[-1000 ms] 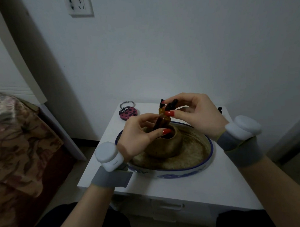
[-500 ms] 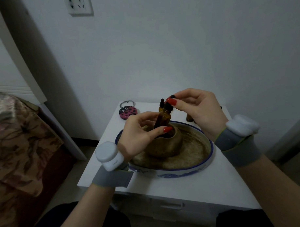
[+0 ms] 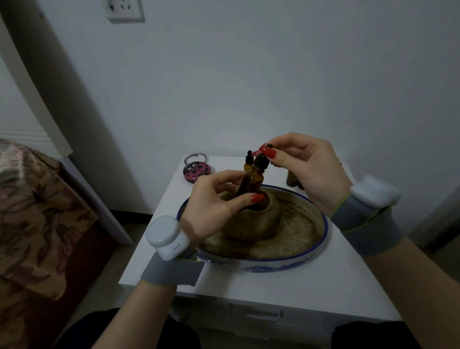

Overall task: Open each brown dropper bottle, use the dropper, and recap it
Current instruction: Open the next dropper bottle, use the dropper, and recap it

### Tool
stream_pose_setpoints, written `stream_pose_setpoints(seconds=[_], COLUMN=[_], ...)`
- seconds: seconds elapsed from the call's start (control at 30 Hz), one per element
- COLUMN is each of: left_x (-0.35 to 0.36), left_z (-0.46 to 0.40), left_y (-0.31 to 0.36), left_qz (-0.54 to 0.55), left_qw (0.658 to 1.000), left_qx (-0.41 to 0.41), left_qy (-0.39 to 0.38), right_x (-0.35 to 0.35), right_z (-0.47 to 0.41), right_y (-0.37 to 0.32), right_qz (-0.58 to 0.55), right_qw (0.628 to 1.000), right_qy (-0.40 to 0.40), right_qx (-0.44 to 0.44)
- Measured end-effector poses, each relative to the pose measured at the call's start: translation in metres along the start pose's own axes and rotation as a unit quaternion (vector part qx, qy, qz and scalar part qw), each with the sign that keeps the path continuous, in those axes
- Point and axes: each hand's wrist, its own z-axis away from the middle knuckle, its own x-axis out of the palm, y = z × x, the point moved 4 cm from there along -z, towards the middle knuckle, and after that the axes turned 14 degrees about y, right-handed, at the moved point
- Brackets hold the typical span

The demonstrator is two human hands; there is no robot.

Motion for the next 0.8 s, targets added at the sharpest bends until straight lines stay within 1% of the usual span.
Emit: stream_pose_setpoints(seconds=[0.13, 0.23, 0.57, 0.8], left_x=[0.0011, 0.0013, -0.0007, -0.0013], left_z=[0.0020, 0.0026, 0.0021, 0.0021], left_y=[0.0016, 0.0026, 0.0056, 0.0064], left_qz=[0.003, 0.000, 0.000, -0.009], left_qw=[1.000, 1.000, 1.000, 0.999], left_qx=[-0.008, -0.007, 0.017, 0.024], left_qy=[-0.026, -0.029, 0.009, 0.026], right_x=[-0.0020, -0.0036, -0.0023, -0.0022], right_z=[-0.0025, -0.0034, -0.0009, -0.0020], right_y=[-0.0031, -0.0045, -0.0021, -0.0016], right_qz=[-0.021, -0.021, 0.019, -0.011], right_qw=[1.000, 1.000, 1.000, 1.000], right_qy=[-0.001, -0.001, -0.013, -0.014], right_qx=[-0.002, -0.001, -0.001, -0.005])
